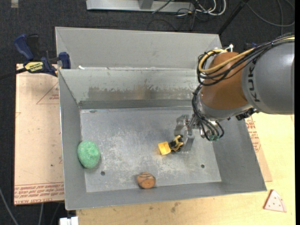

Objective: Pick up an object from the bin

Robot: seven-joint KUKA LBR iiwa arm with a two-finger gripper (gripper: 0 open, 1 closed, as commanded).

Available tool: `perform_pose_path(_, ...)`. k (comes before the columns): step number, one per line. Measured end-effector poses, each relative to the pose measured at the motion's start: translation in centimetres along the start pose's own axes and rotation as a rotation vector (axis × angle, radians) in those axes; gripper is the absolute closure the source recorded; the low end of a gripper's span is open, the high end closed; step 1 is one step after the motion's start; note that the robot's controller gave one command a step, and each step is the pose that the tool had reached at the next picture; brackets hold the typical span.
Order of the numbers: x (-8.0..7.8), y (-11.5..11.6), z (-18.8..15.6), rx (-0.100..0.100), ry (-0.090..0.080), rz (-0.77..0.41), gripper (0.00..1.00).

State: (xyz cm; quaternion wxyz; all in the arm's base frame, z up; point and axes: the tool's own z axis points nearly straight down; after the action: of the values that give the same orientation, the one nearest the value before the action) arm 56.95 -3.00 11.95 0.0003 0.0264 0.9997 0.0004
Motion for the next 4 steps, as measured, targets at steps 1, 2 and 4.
perform_pose_path(1,0.0,0.0,0.0,0.0,0.0,-0.001,1.0)
perform_pose_path(2,-2.3,1.8,-2.6,0.001,0.0,-0.106,1.0)
perform_pose_path(4,-2.6,0.7,-13.3,0.0,0.001,-0.072,1.0)
